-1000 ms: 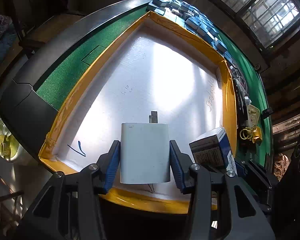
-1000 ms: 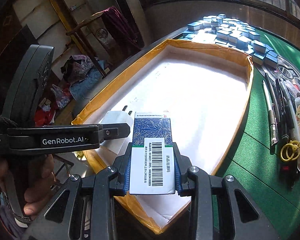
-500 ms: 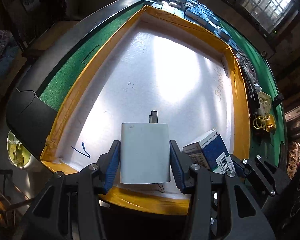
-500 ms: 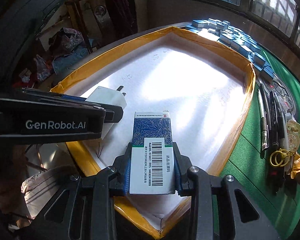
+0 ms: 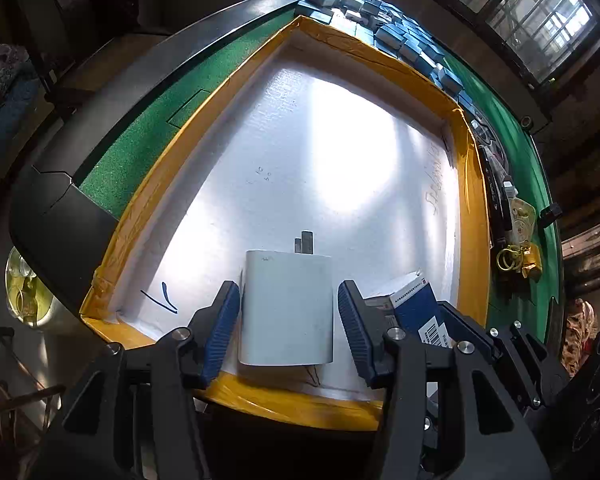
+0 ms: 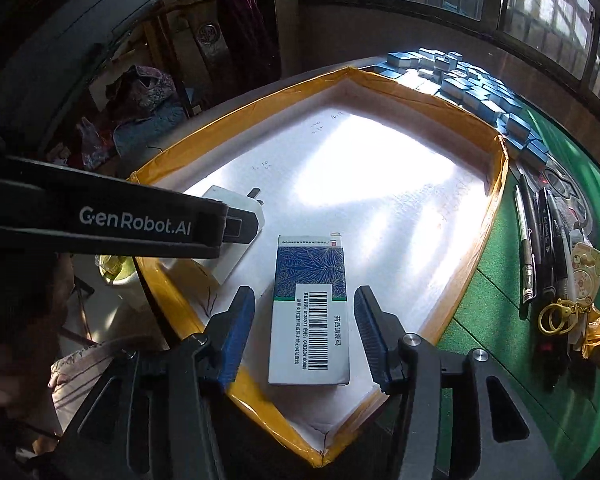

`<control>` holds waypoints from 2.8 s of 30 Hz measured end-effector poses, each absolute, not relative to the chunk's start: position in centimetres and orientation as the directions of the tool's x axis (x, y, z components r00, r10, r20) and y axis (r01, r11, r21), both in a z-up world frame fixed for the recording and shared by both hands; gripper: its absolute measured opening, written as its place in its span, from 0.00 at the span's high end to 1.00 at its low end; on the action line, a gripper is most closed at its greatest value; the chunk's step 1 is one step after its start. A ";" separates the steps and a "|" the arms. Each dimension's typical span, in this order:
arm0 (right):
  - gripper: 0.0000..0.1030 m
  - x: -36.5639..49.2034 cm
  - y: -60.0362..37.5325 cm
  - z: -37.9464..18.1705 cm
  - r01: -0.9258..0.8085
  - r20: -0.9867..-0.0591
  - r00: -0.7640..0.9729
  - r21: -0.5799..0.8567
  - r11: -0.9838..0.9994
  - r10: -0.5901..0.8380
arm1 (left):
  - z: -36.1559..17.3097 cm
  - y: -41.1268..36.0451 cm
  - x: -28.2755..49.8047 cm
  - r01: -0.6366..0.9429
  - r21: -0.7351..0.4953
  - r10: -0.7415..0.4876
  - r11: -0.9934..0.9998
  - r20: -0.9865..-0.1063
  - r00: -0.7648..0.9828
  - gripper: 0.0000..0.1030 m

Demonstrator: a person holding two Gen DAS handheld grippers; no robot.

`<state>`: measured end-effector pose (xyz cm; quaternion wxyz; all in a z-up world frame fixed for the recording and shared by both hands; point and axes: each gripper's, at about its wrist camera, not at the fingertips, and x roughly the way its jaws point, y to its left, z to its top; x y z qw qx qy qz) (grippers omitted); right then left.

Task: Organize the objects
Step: 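Open both tools to drop the charger and medicine box into the tray, then move both tools back toward the pens and yellow packet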

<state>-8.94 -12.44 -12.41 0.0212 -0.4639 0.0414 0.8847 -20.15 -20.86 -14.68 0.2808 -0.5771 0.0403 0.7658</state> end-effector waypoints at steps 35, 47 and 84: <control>0.45 3.4 6.5 -14.3 -0.534 -0.772 -0.633 0.379 -0.756 0.060 | -10.3 -7.6 -11.5 -0.640 -0.452 0.598 -0.622 -0.801 -0.015 0.32; 0.43 4.9 7.2 -14.6 -0.482 -0.746 -0.666 0.451 -0.751 -0.021 | -11.0 -3.9 -10.4 -0.692 -0.375 0.551 -0.617 -0.834 -0.038 0.32; 0.45 4.4 17.0 -12.4 -0.694 -0.779 -0.599 0.389 -0.606 0.186 | -13.4 -0.8 -10.3 -0.695 -0.397 0.518 -0.599 -0.854 0.042 0.33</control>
